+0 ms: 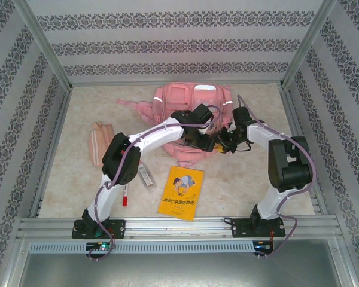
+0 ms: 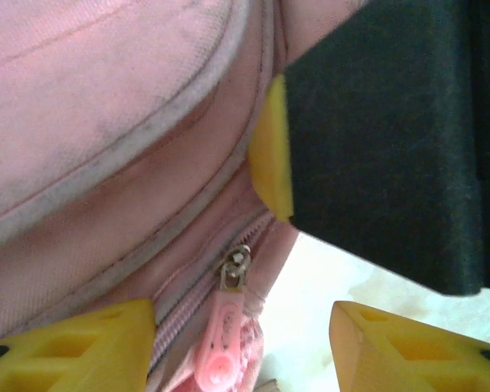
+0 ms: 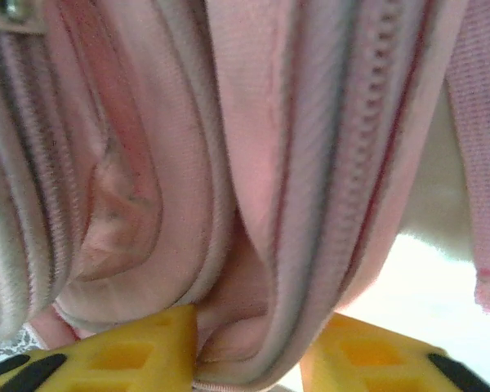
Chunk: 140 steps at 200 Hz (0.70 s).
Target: Pack the student bag
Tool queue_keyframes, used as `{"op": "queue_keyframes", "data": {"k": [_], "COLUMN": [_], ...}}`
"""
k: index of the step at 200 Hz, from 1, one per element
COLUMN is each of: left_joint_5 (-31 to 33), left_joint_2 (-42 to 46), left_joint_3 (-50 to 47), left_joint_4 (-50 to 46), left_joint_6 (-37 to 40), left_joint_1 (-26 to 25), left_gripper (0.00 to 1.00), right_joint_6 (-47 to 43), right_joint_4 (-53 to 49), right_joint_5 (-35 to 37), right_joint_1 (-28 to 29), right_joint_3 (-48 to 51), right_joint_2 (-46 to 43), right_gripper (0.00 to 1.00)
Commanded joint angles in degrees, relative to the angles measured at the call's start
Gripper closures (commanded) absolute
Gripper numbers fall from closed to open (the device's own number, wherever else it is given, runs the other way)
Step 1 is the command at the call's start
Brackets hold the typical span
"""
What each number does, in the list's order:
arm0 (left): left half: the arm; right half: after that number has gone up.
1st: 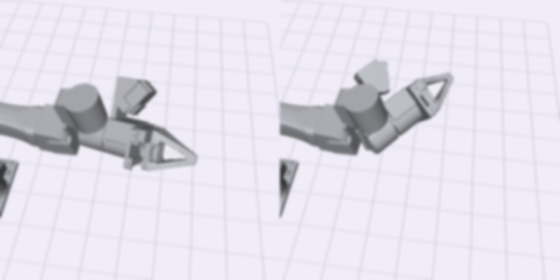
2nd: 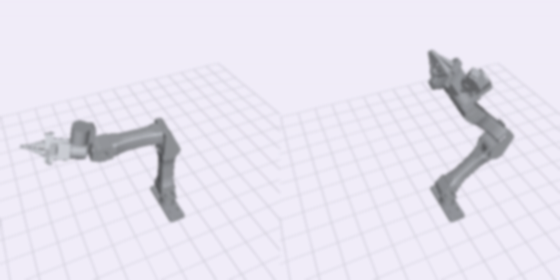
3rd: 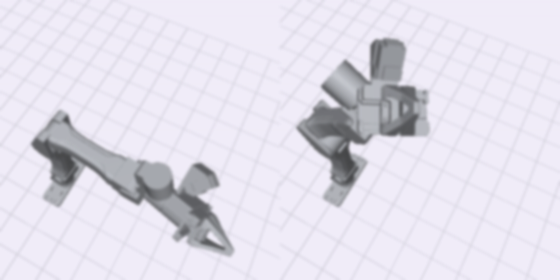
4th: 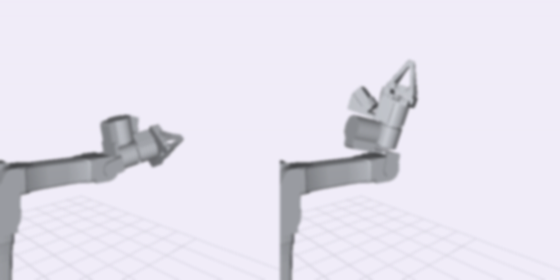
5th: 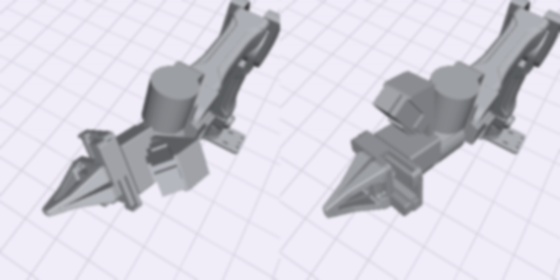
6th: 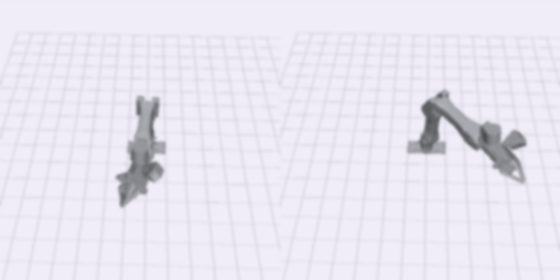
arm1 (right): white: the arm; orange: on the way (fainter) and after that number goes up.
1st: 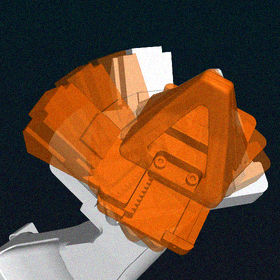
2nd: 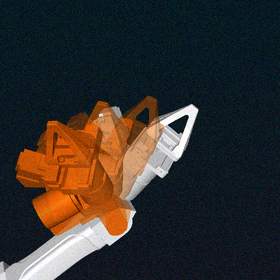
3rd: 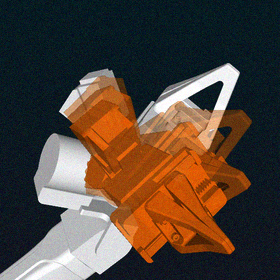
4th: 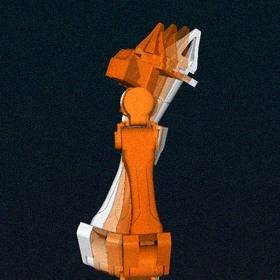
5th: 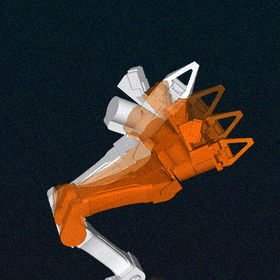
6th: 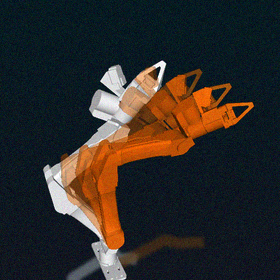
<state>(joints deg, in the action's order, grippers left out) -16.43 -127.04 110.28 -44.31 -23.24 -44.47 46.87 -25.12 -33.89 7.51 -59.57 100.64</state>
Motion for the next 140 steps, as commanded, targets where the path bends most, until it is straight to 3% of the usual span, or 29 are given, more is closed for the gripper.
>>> {"op": "queue_keyframes", "data": {"k": [1,25,71,106,119,140], "left_joint_5": [2.00,3.12,1.68,1.42,-0.15,-3.87], "left_joint_2": [-1.93,-2.07,-0.26,0.23,-0.04,0.40], "left_joint_3": [3.08,1.99,1.55,1.34,1.44,1.34], "left_joint_4": [-5.77,-6.46,-5.21,-3.40,-2.68,-2.16], "left_joint_6": [-1.53,-2.65,-2.28,-0.03,0.52,1.84], "left_joint_1": [-0.26,-0.26,-0.18,0.73,1.41,2.44], "left_gripper": [0.43,0.49,0.76,0.86,1.00,1.00], "right_joint_6": [1.97,1.70,0.92,0.89,0.77,0.44], "right_joint_4": [0.13,0.39,0.82,0.96,1.02,0.80], "right_joint_5": [-1.52,-1.80,-2.23,-1.80,-1.46,-0.70], "right_joint_1": [0.38,0.33,0.31,0.22,0.23,0.15], "right_joint_3": [-1.03,-0.47,0.03,0.66,0.87,1.13], "right_joint_2": [1.40,1.20,1.40,0.80,0.29,-0.42], "right_gripper": [0.73,0.75,0.78,0.78,0.79,0.79]}}
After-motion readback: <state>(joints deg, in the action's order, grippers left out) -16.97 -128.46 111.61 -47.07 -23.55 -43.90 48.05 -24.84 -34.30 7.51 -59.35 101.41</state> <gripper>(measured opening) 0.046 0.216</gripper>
